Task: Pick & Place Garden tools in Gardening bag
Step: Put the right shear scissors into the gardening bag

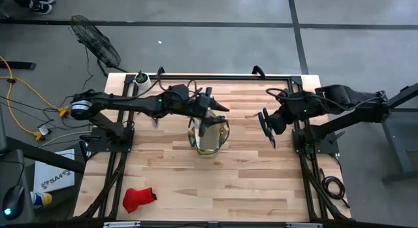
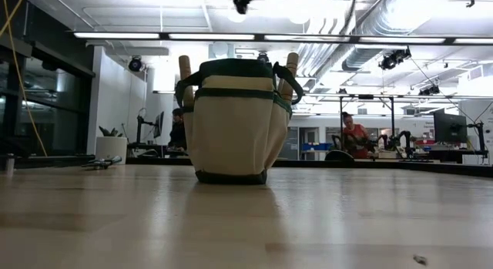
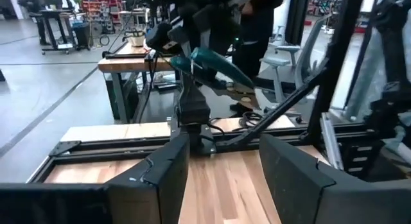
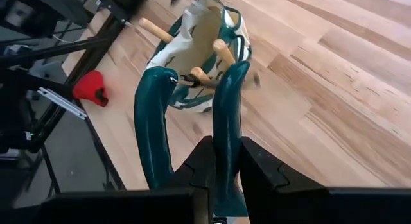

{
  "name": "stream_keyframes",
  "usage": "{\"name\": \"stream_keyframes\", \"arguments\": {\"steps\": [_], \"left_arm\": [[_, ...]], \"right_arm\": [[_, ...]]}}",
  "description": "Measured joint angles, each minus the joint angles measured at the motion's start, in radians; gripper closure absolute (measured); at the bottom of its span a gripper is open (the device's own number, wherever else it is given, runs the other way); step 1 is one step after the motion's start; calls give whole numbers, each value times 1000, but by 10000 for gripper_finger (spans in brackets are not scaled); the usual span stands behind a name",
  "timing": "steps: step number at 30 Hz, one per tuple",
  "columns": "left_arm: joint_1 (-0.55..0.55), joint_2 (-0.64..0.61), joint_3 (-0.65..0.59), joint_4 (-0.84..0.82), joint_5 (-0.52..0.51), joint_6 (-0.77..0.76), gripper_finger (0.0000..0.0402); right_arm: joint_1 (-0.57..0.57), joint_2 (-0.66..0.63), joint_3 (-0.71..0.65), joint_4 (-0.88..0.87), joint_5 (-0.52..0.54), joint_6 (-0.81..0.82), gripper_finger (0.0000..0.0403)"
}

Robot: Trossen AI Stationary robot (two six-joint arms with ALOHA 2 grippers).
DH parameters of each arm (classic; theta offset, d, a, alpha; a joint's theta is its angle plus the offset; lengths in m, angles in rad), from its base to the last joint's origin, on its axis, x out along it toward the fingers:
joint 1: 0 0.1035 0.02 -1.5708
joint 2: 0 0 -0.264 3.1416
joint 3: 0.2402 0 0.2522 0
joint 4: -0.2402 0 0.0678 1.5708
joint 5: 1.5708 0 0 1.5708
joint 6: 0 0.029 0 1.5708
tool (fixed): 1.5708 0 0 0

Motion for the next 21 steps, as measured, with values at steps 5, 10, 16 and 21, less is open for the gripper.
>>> {"name": "stream_keyframes", "arguments": {"steps": [5,10,16,21], "left_arm": [[0,76,68,4,-16,1,215],[0,141,119,0,-16,0,215],[0,213,184,3,-1,0,215],[-1,260,231,-2,10,0,215]], "right_arm": [[0,0,16,8,0,-19,366],[0,0,18,20,-12,-23,366],[0,0,18,43,-18,-37,366],[0,0,18,75,-18,-53,366]]}}
